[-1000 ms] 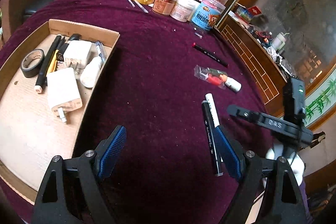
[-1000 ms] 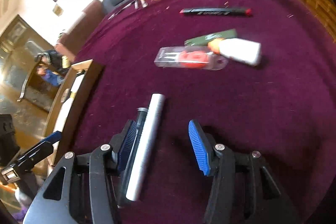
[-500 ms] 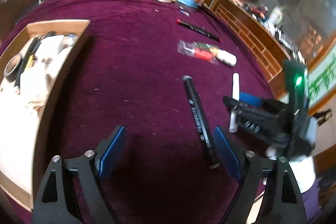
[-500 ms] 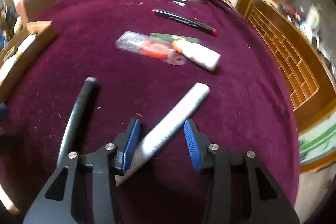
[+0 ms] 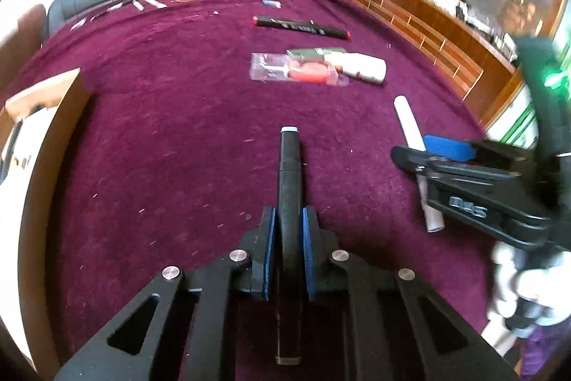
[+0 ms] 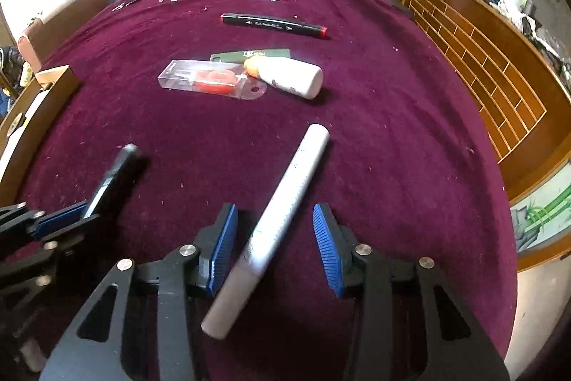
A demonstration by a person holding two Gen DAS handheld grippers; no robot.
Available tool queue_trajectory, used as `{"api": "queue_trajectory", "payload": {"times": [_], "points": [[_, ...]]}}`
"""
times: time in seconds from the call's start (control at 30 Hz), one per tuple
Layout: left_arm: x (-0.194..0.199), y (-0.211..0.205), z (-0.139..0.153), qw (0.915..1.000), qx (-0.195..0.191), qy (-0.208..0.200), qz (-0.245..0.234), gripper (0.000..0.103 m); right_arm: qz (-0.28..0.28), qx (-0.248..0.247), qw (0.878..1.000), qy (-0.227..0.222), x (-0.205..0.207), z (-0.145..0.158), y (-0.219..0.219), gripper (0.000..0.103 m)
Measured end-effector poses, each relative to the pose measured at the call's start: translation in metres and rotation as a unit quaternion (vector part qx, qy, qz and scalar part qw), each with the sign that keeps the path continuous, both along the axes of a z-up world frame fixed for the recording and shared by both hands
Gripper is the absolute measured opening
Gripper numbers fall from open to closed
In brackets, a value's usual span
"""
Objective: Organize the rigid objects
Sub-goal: 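Grasp black marker with left tool while right tool grasps white paint marker, then carry both markers into the tray and open both tools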
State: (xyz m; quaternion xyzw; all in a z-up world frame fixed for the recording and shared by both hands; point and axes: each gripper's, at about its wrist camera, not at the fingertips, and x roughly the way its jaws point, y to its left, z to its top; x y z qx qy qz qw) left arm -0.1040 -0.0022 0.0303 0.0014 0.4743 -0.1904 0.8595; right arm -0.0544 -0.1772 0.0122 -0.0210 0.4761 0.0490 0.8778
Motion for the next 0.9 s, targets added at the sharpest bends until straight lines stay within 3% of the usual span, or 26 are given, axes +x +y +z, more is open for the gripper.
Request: {"api": "queue_trajectory", "payload": {"times": [0.03,0.13,0.17,0.5,0.77,0.9], "points": [[-0.002,0.005,0.004,0.9999,-0.008,-0.005,0.004,0.011,0.000,0.000,1.000,-0.003,-0.002,0.001,0.001,0.042],[-0.012,0.032,0.018,0.9987,-0.046,-0.014,0.020,0.011,-0.004,0.011,1.000,-0.004,-0.004,0.002,0.000,0.013],[-0.016,0.041,0.022,0.9980,-0.055,-0.017,0.026,0.011,-0.006,0.024,1.000,-0.002,-0.006,0.003,-0.003,0.012],[-0.041,0.160,0.055,0.9843,-0.116,-0.050,0.124,0.011,0.003,0.152,0.988,-0.002,-0.022,0.031,-0.004,0.012],[-0.039,0.261,0.046,0.9692,-0.075,-0.045,0.230,0.011,0.072,0.214,0.974,-0.002,-0.031,0.063,0.059,0.012],[-0.018,0.297,0.033,0.9646,-0.053,-0.023,0.257,0.011,0.119,0.255,0.959,0.017,-0.028,0.073,0.108,0.012]]}}
